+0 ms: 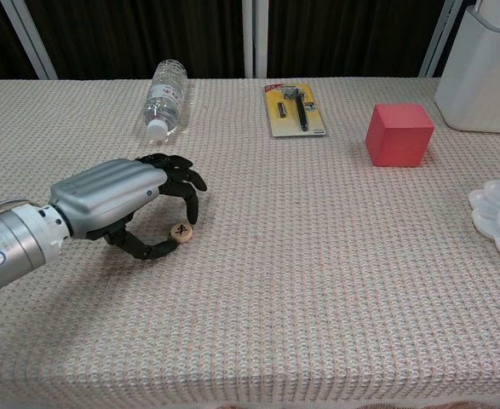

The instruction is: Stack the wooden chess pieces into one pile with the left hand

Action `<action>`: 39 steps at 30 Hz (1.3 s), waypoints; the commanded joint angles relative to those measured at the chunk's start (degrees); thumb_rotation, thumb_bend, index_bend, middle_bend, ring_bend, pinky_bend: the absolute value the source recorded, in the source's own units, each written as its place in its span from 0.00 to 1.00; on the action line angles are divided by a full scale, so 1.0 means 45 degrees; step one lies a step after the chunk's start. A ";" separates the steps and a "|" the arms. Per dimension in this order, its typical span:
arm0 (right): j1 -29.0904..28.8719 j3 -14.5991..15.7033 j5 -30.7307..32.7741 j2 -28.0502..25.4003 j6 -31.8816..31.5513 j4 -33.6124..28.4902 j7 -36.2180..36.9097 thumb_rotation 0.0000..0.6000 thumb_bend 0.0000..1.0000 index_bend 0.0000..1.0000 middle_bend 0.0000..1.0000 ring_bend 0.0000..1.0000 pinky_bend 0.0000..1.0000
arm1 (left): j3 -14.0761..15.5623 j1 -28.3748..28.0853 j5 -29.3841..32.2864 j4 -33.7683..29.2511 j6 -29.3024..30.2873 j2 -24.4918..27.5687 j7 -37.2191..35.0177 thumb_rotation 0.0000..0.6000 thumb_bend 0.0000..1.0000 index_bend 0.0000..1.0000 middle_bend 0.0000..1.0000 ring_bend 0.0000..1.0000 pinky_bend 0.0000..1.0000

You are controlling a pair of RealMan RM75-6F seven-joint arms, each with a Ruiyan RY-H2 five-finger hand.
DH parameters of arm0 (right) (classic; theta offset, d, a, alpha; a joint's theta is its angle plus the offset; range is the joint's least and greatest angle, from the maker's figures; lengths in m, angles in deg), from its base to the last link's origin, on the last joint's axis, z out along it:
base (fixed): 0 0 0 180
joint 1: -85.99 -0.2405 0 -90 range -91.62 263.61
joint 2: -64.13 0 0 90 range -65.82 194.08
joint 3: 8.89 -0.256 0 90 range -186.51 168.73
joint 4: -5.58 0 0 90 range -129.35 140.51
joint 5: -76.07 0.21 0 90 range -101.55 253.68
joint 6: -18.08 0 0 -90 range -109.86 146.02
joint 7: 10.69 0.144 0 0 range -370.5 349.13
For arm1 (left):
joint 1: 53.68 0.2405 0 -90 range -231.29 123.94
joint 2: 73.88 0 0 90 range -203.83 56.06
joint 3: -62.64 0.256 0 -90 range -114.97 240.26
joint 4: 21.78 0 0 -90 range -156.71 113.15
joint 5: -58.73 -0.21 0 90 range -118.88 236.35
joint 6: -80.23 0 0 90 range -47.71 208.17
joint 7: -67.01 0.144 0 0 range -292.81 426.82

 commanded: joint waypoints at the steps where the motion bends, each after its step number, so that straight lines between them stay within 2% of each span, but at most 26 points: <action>1: -0.0001 0.0003 -0.0005 0.0002 0.0003 0.0005 0.0004 1.00 0.24 0.00 0.00 0.00 0.00 | 0.0005 0.0003 0.0008 -0.0010 -0.0003 0.0003 -0.0003 1.00 0.29 0.44 0.16 0.00 0.00; 6: -0.0001 -0.0003 0.0012 0.0008 0.0008 0.0013 0.0005 1.00 0.24 0.00 0.00 0.00 0.00 | 0.0018 0.0020 0.0023 -0.0066 0.0014 0.0025 0.0039 1.00 0.29 0.48 0.17 0.00 0.00; 16: -0.0013 -0.0004 0.0019 0.0040 0.0016 0.0014 -0.0063 1.00 0.24 0.00 0.00 0.00 0.00 | -0.0010 0.0083 0.0003 -0.0458 0.0201 0.0244 0.0154 1.00 0.30 0.49 0.17 0.00 0.00; 22: -0.0020 -0.0013 0.0043 0.0043 0.0033 0.0025 -0.0044 1.00 0.24 0.00 0.00 0.00 0.00 | -0.0147 0.0351 -0.0107 -0.1741 0.0934 0.1049 0.0672 1.00 0.30 0.49 0.18 0.00 0.00; 26: -0.0049 0.0001 0.0048 0.0053 0.0103 0.0027 -0.0061 1.00 0.24 0.00 0.00 0.00 0.00 | -0.0390 0.0631 -0.0033 -0.3081 0.1559 0.2032 0.1266 1.00 0.30 0.49 0.18 0.00 0.00; 30: -0.0058 0.0019 0.0009 0.0059 0.0110 -0.0013 -0.0102 1.00 0.24 0.00 0.00 0.00 0.00 | -0.0782 0.0745 0.0421 -0.3850 0.1731 0.2708 0.1802 1.00 0.30 0.49 0.18 0.00 0.00; 39: -0.0032 0.0056 -0.0068 0.0078 0.0044 -0.0047 -0.0189 1.00 0.24 0.00 0.00 0.00 0.00 | -0.1625 0.0347 0.2281 -0.3321 0.0562 0.2904 0.1939 1.00 0.30 0.49 0.18 0.00 0.00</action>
